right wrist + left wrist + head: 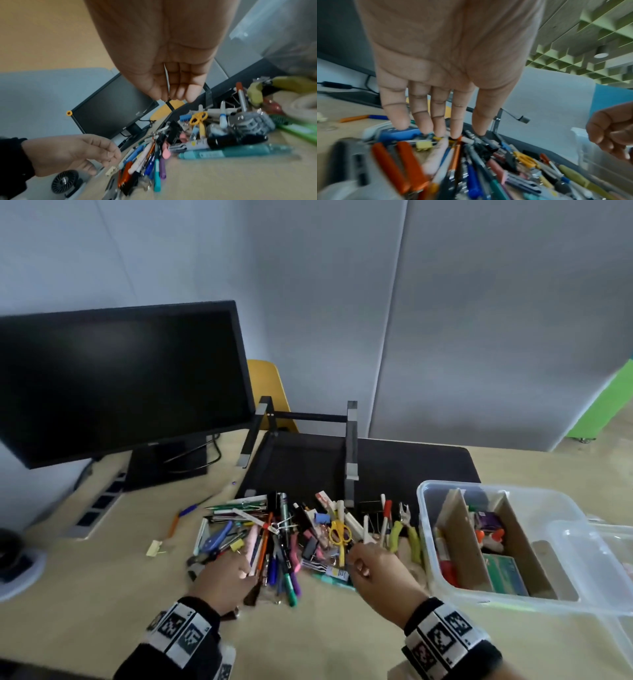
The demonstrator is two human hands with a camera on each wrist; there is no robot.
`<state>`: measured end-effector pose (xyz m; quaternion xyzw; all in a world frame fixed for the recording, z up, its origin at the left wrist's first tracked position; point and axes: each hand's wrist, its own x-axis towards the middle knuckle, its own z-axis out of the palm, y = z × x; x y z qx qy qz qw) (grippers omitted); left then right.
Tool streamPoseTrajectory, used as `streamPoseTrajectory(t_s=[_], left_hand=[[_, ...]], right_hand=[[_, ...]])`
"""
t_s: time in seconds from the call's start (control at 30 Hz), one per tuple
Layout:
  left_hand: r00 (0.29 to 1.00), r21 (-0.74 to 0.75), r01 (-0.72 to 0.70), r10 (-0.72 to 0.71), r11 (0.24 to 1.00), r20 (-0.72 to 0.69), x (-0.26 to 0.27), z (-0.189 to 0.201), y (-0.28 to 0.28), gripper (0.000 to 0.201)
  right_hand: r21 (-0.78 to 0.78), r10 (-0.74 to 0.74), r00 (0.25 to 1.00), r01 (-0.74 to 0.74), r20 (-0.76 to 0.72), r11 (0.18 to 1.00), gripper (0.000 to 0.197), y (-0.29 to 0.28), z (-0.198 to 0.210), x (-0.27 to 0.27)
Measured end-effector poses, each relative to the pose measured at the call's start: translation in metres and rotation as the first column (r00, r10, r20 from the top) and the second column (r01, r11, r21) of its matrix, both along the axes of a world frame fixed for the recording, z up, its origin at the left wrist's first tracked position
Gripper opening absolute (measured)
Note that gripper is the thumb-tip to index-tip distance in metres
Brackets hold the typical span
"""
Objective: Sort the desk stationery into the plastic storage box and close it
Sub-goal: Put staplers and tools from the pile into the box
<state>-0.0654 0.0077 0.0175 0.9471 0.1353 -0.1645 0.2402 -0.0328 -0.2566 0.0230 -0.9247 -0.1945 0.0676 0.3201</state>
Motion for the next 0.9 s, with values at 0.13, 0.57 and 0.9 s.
streamPoseTrajectory(t_s=[0.13, 0.57, 0.9], left_hand=[[0.986, 0.02, -0.15, 0.151, 0.988, -0.076, -0.005, -0.018, 0.038, 0.021], [0.913, -0.132, -0.398, 0.379, 0.908, -0.147, 0.009, -0.056, 0.072, 0.059], [0.797, -0.432, -0.595, 0.567, 0.678, -0.208, 0.009, -0.069, 0.092, 0.058]], right_hand=[[-0.054, -0.016, 0.997, 0.012, -0.071, 0.998, 0.018, 0.029, -0.024, 0.002], [-0.153, -0.152, 0.979, 0.131, -0.134, 0.98, 0.016, 0.088, -0.045, 0.026], [-0.205, -0.191, 0.968, 0.157, -0.16, 0.966, 0.018, 0.112, -0.05, 0.027]])
